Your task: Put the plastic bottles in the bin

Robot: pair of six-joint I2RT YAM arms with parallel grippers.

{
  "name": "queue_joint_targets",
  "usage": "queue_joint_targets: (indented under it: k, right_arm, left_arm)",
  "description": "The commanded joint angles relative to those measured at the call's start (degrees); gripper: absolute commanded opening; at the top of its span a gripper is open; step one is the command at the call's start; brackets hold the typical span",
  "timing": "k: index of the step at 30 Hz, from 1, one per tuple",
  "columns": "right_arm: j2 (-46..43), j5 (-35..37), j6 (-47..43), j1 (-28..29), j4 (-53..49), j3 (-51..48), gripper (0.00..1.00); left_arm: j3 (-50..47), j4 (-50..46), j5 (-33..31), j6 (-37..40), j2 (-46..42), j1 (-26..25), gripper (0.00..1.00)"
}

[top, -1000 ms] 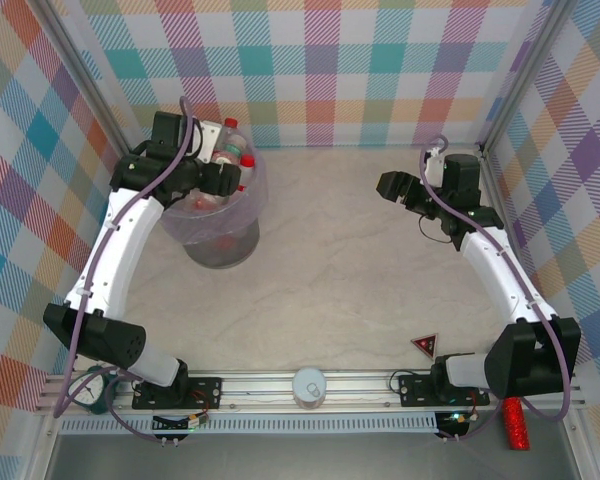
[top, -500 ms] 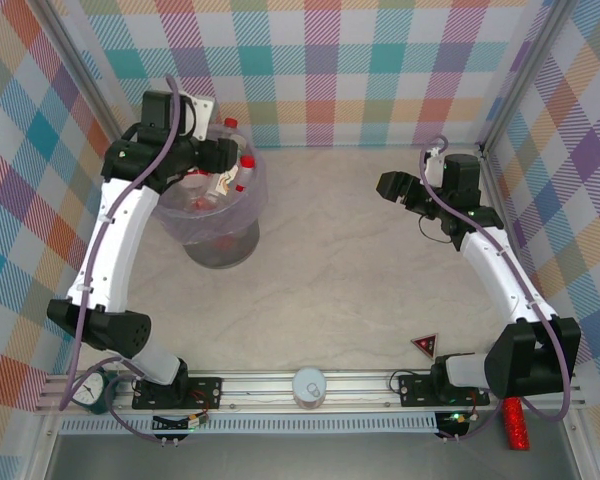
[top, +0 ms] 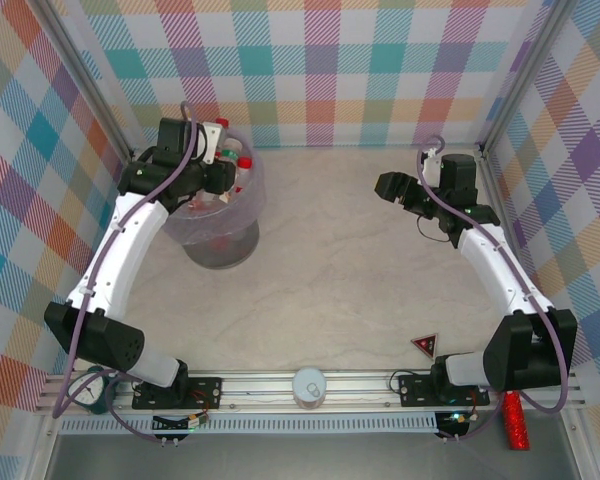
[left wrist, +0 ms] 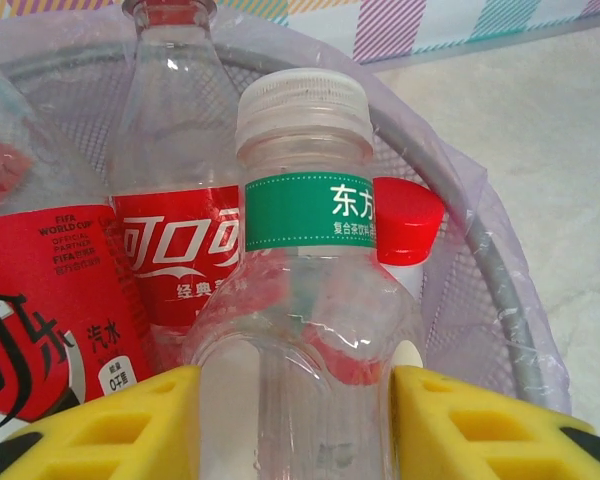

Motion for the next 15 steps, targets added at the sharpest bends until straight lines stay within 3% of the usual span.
queue_joint_targets:
  k: [1, 8, 15]
  right_arm:
    - [-0.14, -1.04, 0.3, -0.38, 1.4, 1.3, 0.79]
    - [-0.35, -0.73, -0.2, -0.37, 1.19, 1.34, 0.79]
    - [0.09, -0.75, -0.1, -0.44, 1.4, 1.43, 0.79]
  left_arm:
    - [-4.04, -3.41, -1.43, -1.46, 0.7, 0.48, 0.45]
    - [-10.41, 5.04, 1.71, -3.48, 0.73, 0.48, 0.43]
    - [-10.54, 7.59, 7.32, -5.56, 2.19, 0.22, 0.43]
